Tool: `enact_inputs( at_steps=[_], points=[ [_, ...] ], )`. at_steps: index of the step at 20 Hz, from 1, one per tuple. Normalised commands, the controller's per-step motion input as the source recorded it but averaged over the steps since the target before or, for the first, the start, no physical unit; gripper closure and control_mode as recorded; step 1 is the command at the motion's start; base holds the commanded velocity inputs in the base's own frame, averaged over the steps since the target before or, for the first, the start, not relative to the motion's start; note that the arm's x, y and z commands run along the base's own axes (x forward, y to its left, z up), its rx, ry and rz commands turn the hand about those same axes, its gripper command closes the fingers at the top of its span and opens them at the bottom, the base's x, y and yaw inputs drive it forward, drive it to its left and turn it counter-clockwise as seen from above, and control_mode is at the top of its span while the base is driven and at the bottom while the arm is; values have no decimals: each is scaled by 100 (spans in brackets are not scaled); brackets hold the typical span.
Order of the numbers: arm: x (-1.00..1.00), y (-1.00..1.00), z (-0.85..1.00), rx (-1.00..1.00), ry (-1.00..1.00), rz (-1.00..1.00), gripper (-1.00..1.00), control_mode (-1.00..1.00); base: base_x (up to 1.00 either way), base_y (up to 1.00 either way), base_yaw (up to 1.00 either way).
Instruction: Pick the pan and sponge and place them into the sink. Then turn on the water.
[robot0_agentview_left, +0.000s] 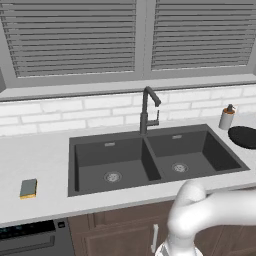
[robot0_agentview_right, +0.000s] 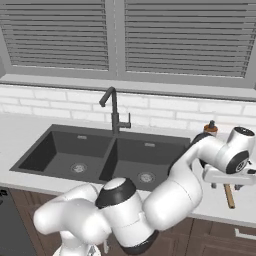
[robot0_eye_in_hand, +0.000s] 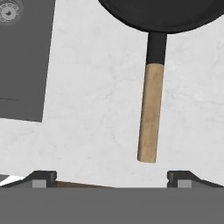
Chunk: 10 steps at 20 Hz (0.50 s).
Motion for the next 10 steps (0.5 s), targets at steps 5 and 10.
enact_inputs(
  at_steps=[5, 10],
  points=[
    [7, -7, -27, -1, 0, 0, -100, -100, 0, 0, 0],
    [0, 0, -43, -7, 0, 0, -100, -100, 0, 0, 0]
  ],
)
